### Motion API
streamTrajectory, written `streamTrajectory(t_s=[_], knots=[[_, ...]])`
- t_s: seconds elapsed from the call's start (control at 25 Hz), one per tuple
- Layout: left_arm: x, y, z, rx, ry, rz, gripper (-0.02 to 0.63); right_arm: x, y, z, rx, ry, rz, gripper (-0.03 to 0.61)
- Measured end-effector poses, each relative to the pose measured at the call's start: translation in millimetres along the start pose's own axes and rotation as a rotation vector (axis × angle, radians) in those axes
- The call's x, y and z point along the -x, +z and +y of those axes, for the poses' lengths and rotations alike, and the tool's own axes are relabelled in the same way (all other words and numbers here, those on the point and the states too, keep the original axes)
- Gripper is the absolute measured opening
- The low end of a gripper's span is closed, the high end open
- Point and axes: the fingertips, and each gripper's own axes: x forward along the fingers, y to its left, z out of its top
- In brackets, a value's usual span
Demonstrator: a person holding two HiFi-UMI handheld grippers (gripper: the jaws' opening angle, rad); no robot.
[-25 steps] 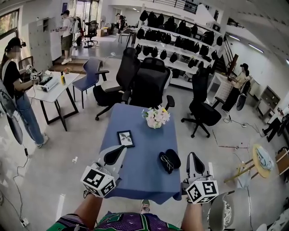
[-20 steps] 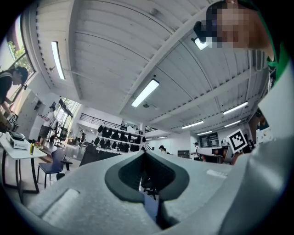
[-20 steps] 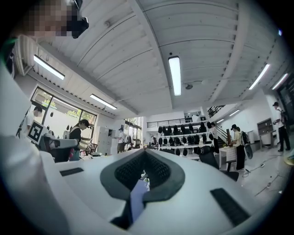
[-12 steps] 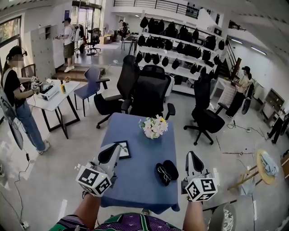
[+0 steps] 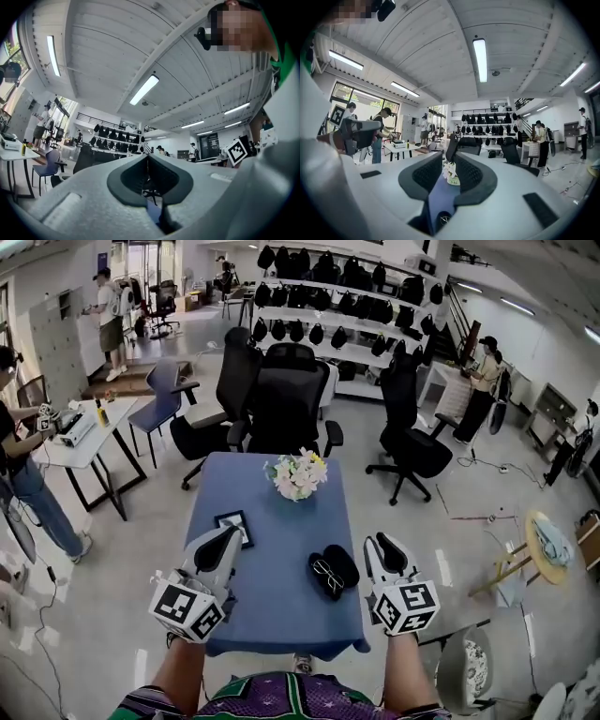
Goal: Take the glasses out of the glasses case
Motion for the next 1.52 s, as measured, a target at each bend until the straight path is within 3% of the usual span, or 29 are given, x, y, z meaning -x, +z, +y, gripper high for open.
streamTrajectory(t_s=[0.56,1.2,1.52], knots=[[-28,-38,-30,-0.004,-0.062,0.053,0.015,-19,-100,-12,0.037,0.044,0.252,0.075],[-61,-63,-26,0.014,0.048,0.092,0.015,-67,-227,-23,0.040,0.200,0.508,0.075],[-78,-86,-42,0.010,0.038,0.143,0.015,-73,-278,-15,0.099,0.256,0.582,0.075]])
